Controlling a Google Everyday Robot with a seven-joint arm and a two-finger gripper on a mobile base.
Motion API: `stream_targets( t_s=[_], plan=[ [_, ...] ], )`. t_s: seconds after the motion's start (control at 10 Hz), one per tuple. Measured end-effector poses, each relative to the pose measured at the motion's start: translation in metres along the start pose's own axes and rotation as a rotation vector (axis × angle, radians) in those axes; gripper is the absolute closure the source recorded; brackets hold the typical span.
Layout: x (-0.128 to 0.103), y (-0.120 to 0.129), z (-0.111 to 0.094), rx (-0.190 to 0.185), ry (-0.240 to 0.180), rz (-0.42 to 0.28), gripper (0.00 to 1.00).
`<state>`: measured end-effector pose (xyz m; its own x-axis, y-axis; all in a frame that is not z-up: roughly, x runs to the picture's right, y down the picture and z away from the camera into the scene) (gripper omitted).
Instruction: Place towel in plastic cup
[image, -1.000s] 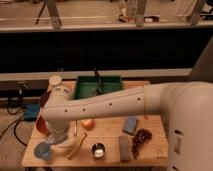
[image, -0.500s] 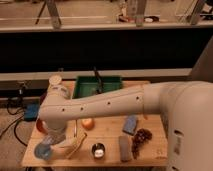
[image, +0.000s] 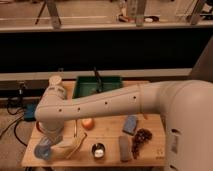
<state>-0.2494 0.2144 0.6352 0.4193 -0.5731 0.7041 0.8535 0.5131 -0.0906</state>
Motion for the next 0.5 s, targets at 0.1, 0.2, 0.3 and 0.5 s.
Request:
stream_targets(
  t_s=[0.1, 0.2, 0.3, 0.5],
  plan=[
    [-0.0020, -0.0013, -0.0004, 0.001, -0.002, -0.005, 0.97],
    [-0.0047, -0.0032, -0.0011, 0.004, -0.004, -0.012, 0.97],
    [-0.0064, -0.0044, -0.0013, 0.005, -0.006, -0.016, 0.97],
    [-0.0116, -0.0080, 0.0009, 0.002, -0.016, -0.025, 0.92]
  ],
)
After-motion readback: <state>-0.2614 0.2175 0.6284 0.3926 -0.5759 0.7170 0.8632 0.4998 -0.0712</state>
